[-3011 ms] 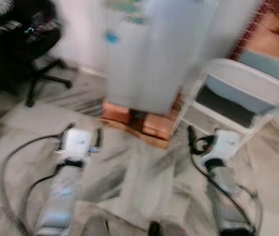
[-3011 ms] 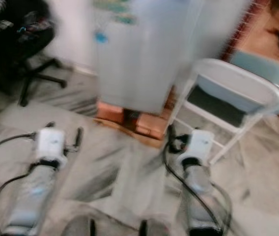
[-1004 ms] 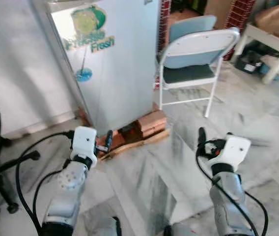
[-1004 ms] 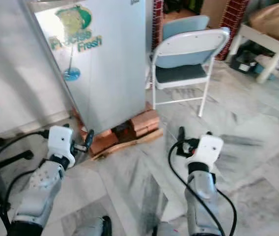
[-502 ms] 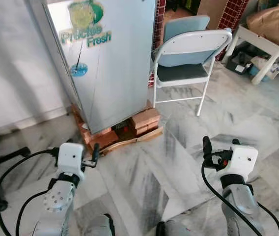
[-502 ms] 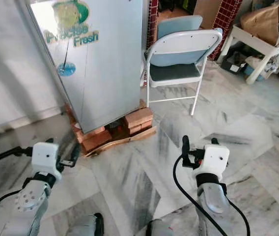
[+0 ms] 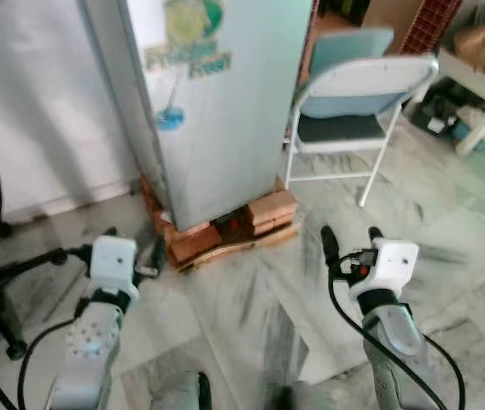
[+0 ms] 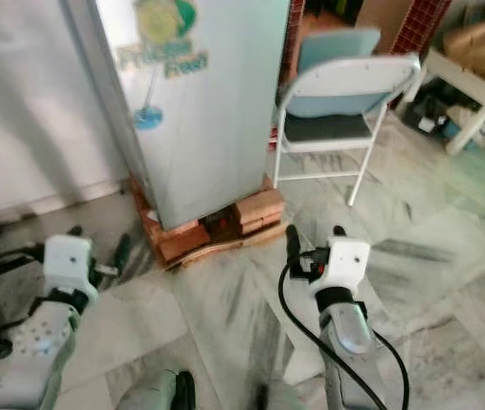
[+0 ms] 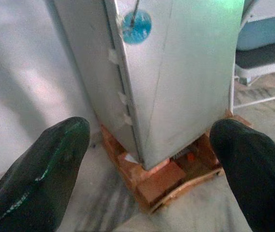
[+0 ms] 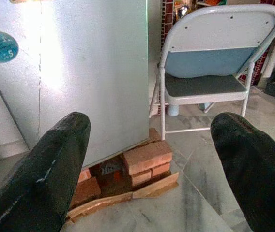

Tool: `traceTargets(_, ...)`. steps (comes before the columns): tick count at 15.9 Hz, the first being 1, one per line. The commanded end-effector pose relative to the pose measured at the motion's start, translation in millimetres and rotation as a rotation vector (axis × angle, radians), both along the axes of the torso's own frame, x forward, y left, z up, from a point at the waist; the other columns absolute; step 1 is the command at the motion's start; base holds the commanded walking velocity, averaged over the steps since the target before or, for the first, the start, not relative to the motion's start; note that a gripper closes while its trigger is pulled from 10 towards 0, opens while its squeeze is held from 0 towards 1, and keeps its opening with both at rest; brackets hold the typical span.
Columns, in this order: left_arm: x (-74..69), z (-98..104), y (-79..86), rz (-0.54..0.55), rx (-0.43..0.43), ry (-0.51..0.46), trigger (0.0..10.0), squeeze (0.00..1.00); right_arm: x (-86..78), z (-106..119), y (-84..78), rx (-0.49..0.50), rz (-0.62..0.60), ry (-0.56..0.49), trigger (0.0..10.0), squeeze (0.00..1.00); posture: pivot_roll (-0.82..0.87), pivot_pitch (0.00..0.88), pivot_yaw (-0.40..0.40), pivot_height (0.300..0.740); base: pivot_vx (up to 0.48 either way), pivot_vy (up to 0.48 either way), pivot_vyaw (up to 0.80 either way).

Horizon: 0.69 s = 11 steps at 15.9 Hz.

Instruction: Restocking fridge

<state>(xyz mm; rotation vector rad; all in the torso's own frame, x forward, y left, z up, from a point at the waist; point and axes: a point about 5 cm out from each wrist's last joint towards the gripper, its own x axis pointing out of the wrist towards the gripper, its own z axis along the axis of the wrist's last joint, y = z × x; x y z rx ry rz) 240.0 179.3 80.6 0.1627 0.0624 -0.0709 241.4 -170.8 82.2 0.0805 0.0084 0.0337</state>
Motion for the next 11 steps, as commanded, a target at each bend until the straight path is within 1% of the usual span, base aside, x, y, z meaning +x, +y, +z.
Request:
traceTargets(1, -2.1, -2.6, -6.5, -0.027, -0.011, 0.014, 10.0, 0.0, -2.9, 2.3, -9.1, -0.004, -0.015, -0.004, 10.0, 0.0, 0.07, 0.103, -0.026, 0.74, 0.244, 0.416, 0.0)
traceTargets(3, -1.2, -3.9, -9.6, -0.047, -0.019, 0.02, 10.0, 0.0, -0.7, 2.3, -10.2, -0.027, -0.028, 0.005, 10.0, 0.0, 0.07, 0.102, -0.027, 0.74, 0.246, 0.412, 0.0)
traceTargets(4, -0.7, -4.5, -11.0, -0.049, -0.028, 0.025, 10.0, 0.0, 0.3, 1.8, -10.0, -0.018, -0.041, 0.007, 10.0, 0.0, 0.07, 0.102, -0.027, 0.74, 0.24, 0.416, 0.0)
traceTargets(6, 0.6, -4.1, -11.7, -0.057, -0.019, 0.02, 10.0, 0.0, 1.5, 0.4, -9.3, -0.022, -0.05, 0.01, 10.0, 0.0, 0.07, 0.098, -0.026, 0.74, 0.244, 0.412, 0.0)
traceTargets(7, 1.9, -3.6, -12.2, -0.062, -0.011, 0.012, 10.0, 0.0, 0.8, -3.8, -10.9, -0.018, -0.088, 0.036, 10.0, 0.0, 0.07, 0.096, -0.026, 0.74, 0.244, 0.416, 0.0)
traceTargets(8, 2.6, -3.5, -12.3, -0.058, -0.009, 0.009, 10.0, 0.0, 0.6, -5.5, -11.6, -0.009, -0.1, 0.048, 10.0, 0.0, 0.07, 0.092, -0.026, 0.74, 0.244, 0.412, 0.0)
traceTargets(9, 3.3, -3.3, -12.1, -0.056, -0.008, 0.006, 10.0, 0.0, 1.1, -5.6, -11.0, 0.003, -0.091, 0.054, 10.0, 0.0, 0.07, 0.094, -0.026, 0.74, 0.247, 0.412, 0.0)
traceTargets(11, 5.1, -2.8, -13.4, -0.072, -0.012, 0.004, 10.0, 0.0, 2.2, -0.4, -8.5, 0.016, -0.067, 0.022, 10.0, 0.0, 0.07, 0.095, -0.026, 0.74, 0.246, 0.412, 0.0)
